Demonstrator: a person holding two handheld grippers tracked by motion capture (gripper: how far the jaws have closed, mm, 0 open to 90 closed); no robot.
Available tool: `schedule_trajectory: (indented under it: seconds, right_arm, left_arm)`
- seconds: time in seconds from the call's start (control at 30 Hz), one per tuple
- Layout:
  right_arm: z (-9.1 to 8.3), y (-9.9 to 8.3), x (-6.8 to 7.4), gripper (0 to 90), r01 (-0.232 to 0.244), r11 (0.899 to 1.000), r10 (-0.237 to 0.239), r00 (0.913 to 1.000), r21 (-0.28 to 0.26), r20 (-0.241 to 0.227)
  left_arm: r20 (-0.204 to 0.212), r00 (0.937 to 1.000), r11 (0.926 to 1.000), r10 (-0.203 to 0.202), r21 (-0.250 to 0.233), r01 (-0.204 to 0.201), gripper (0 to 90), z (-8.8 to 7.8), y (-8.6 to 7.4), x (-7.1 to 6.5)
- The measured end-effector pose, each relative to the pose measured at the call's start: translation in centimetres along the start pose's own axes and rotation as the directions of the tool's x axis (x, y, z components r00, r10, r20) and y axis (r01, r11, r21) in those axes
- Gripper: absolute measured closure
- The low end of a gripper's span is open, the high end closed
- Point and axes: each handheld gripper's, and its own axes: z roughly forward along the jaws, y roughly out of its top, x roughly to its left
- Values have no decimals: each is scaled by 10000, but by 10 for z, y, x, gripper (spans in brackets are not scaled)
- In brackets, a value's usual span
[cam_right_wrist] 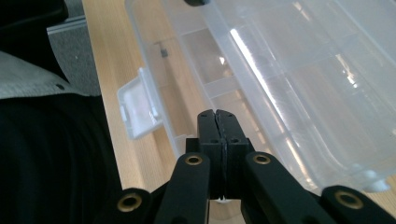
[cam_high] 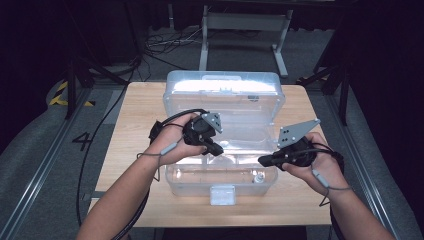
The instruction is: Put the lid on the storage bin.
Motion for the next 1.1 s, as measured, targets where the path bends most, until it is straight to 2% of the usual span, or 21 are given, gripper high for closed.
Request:
schedule_trajectory:
  seconds: [0.2,0.43,0.47,0.7,0.8,0.97,1.0,1.1]
  right_arm:
    - [-7,-5,-9,900,-483,9962,492,9987,-721,99]
    - [-17,-13,-19,900,-962,9815,1064,9929,-1658,541]
    - [-17,-13,-19,900,-962,9815,1064,9929,-1658,541]
    - [-22,-22,-30,900,-1564,9502,1838,9798,-2697,792]
    - [-24,-24,-33,900,-1651,9411,1973,9769,-2951,827]
    - [-25,-26,-35,900,-1718,9327,2109,9731,-3172,930]
    - [-26,-27,-36,900,-1797,9257,2233,9699,-3328,974]
    - [-27,-28,-37,900,-1918,9137,2423,9649,-3583,1012]
  left_arm:
    - [20,10000,10000,-3,-41,3,878,0,-1,0]
    - [10,10000,10000,10,-23,-10,879,0,-1,-1]
    - [10,10000,10000,10,-23,-10,879,0,-1,-1]
    - [-3,10000,9999,10,-112,-10,879,1,-3,-1]
    - [6,10000,9999,5,-131,-5,878,1,-4,-2]
    - [51,10000,9999,63,-143,-63,878,2,-5,-3]
    - [11,10000,9999,81,-134,-81,878,2,-5,-5]
    - [-26,9999,9999,125,-87,-126,879,3,-6,-7]
